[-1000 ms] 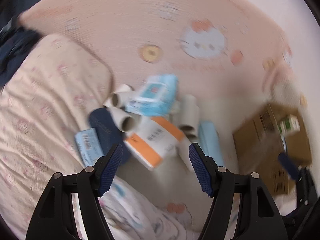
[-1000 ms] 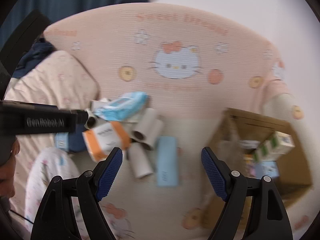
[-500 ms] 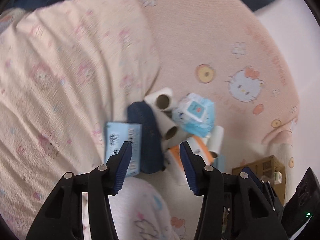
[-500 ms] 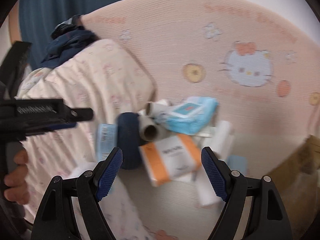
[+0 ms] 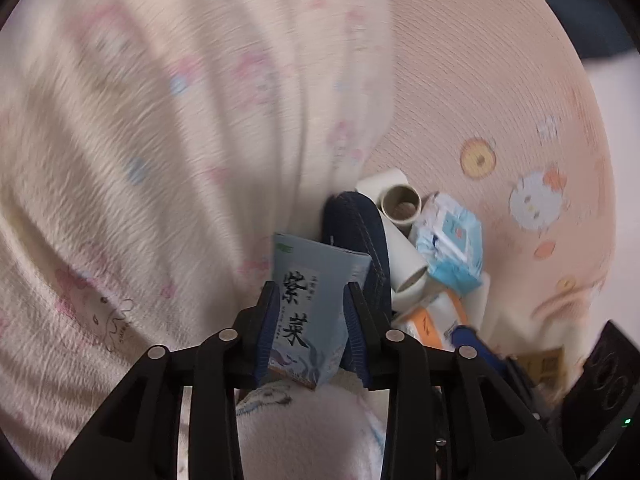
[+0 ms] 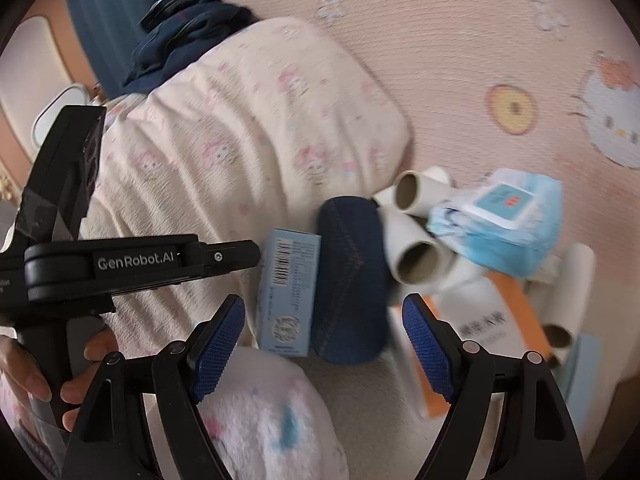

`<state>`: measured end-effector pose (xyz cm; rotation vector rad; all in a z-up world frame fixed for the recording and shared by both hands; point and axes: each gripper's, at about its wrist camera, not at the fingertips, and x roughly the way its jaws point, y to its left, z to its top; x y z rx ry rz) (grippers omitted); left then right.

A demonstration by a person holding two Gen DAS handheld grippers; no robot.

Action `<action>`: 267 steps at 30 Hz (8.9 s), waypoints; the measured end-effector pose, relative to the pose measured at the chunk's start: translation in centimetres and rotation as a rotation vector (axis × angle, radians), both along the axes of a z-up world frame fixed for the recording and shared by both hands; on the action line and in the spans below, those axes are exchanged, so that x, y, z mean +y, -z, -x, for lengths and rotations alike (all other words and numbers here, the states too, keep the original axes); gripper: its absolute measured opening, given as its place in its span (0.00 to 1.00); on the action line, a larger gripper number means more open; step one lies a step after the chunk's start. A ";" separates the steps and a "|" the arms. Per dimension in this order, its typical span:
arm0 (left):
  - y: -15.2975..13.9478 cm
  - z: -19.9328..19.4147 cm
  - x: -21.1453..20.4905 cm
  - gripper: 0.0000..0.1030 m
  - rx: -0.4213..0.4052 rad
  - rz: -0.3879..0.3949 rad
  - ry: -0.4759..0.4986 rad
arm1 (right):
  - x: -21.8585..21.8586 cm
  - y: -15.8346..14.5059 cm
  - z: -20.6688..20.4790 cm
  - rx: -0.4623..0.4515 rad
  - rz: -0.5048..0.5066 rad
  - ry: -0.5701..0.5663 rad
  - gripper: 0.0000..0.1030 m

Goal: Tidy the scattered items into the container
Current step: 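Reach the left gripper toward the light-blue tea box among the tubes, then close the left gripper on the light-blue tea box and lift it, then carry the tea box with the left gripper toward the cardboard box, then lower the held tea box into the cardboard box with the left gripper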

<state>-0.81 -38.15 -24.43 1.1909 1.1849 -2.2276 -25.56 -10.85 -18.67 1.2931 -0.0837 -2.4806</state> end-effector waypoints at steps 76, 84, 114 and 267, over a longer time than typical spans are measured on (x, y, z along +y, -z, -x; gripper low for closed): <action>-8.3 7.6 25.4 0.44 0.138 0.169 0.664 | 15.0 -5.2 -14.0 0.098 0.197 0.608 0.29; -2.3 8.4 32.8 0.43 -0.067 0.199 0.836 | 19.9 2.0 -19.3 -0.070 0.358 0.787 0.27; 2.7 6.0 29.1 0.43 -0.191 -0.053 0.653 | 17.8 2.5 -22.0 -0.213 -0.033 0.652 0.60; -15.6 8.3 43.7 0.45 0.330 0.191 1.020 | 24.1 -12.9 -31.1 0.262 -0.550 0.783 0.35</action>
